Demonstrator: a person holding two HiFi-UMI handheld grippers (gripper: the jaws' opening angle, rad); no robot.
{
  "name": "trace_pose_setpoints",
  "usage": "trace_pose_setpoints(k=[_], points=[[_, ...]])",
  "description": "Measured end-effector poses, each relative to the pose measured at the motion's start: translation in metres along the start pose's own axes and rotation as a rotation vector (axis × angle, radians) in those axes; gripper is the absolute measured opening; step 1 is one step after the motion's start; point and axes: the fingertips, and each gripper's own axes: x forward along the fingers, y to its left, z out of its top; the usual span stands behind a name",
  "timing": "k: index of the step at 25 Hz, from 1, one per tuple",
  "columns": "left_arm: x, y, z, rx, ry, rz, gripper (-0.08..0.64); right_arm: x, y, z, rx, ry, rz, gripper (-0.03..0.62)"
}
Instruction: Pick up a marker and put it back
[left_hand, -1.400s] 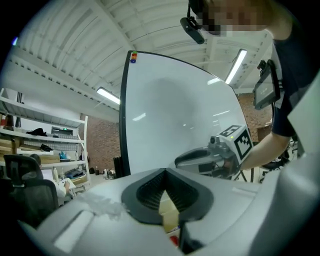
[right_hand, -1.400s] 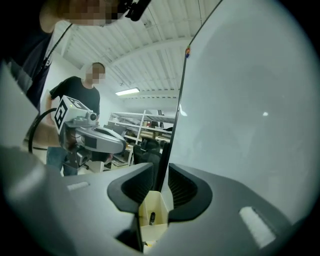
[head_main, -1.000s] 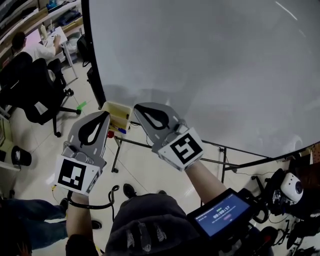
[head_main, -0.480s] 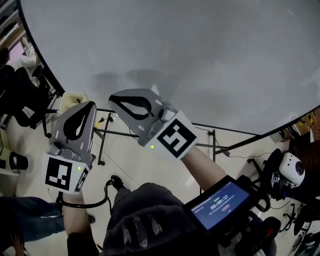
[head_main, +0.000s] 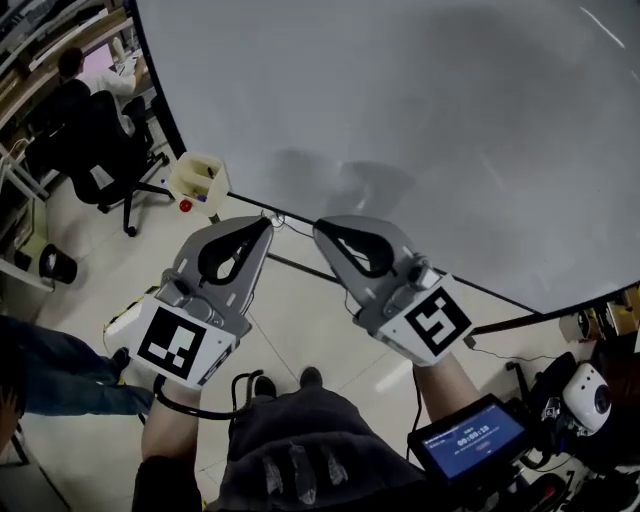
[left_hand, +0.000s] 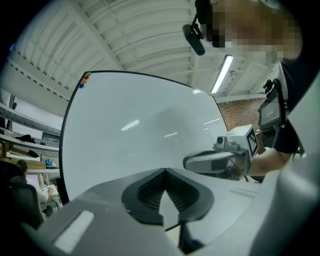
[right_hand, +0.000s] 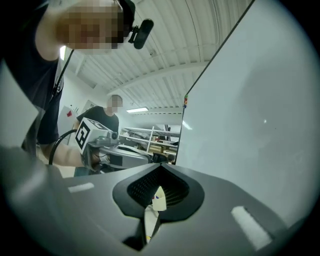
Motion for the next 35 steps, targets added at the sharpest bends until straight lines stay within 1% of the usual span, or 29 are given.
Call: trace_pose_setpoints(k=[4, 7, 11, 14, 19, 23, 27, 31, 35], points=[[-0.032, 0.008, -0.022, -0.065, 0.024, 0.025, 0.006, 0.01, 0.019, -0.021, 0.014, 0.054, -0.005, 0.002], [-0.06, 0.019, -0.04, -0.058, 0.065, 0.007, 0.006, 0.022, 0.038, -0.032, 0.029, 0.081, -0.014, 0.002], [-0.087, 0.035, -0.053, -0.052, 0.064, 0.001, 0.006, 0.038, 0.063, -0.036, 0.013, 0.074, -0.013, 0.002], [-0.095, 0.036, -0.057, -0.061, 0.052, -0.009, 0.006, 0.039, 0.08, -0.036, 0.013, 0.073, -0.018, 0.002], [-0.093, 0.024, -0.035, -0.022, -0.011, -0.015, 0.006, 0.029, 0.088, -0.026, 0.015, 0.054, -0.005, 0.002], [-0.086, 0.016, -0.033, -0.023, -0.016, -0.024, 0.006, 0.017, 0.084, -0.024, 0.008, 0.049, -0.006, 0.002], [-0.078, 0.004, -0.042, 0.007, -0.019, -0.036, 0.006, 0.008, 0.084, -0.032, -0.02, 0.067, 0.013, 0.002], [-0.05, -0.032, -0.028, 0.029, -0.013, -0.055, 0.006, -0.022, 0.066, -0.019, -0.027, 0.048, 0.013, 0.002], [-0.035, -0.044, -0.013, 0.03, -0.019, -0.042, 0.006, -0.037, 0.054, -0.006, -0.039, 0.028, 0.016, 0.002]])
